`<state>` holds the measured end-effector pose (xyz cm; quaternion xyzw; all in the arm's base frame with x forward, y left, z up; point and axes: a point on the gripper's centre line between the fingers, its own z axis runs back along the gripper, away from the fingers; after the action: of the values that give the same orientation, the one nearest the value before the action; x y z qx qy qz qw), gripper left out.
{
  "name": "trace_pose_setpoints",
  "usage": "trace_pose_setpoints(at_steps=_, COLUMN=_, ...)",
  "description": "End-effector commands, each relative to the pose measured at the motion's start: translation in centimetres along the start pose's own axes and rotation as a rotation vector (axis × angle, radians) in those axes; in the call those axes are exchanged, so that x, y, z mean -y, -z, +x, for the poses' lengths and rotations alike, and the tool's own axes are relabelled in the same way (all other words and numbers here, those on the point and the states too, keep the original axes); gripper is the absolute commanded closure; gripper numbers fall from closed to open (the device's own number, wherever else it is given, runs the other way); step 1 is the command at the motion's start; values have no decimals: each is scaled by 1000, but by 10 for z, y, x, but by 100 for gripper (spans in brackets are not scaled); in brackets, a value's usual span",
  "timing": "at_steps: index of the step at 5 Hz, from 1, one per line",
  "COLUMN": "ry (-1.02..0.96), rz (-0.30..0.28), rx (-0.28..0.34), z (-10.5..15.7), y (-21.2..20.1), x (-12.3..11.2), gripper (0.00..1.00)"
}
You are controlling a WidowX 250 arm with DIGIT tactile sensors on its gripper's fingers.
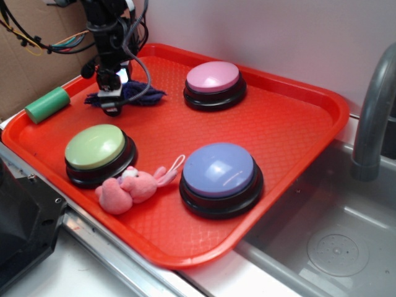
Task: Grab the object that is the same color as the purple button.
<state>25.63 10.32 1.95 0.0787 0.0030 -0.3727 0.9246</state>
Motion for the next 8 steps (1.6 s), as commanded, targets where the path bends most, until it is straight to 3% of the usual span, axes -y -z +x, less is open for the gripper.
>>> trace_pose_setpoints(at_steps=1, ry=-165, rz=63, rx=27, z=3, y=3, x=-4, gripper=100)
trace_pose_setpoints(at_steps=2, ry=-233, rz=92, rx=78, z=1, y=-8, x=-6, gripper=100)
trace_pose_setpoints(at_steps=3, ry=-409, rz=198, rx=156, z=-4, y=-39, x=-21, gripper=100)
trace_pose_setpoints(at_steps=4, ry=-646, rz=425, rx=170, z=-7, y=-85, x=-23, gripper=100)
trace_pose_setpoints(at_steps=5, ry=-781, rz=505, rx=215, z=-5, y=-120, x=-15, gripper=100)
trace_pose_setpoints(at_steps=6, ry=-900, rz=359, rx=130, z=2, y=-151, x=-4, gripper=100)
trace_pose_setpoints(at_steps=7, ry=-875, rz=197, rx=70, z=17, y=-193, x=23, gripper=100)
trace_pose_setpoints(at_steps=8, ry=-823, rz=78, rx=52, z=23, y=-219, x=41, gripper=100)
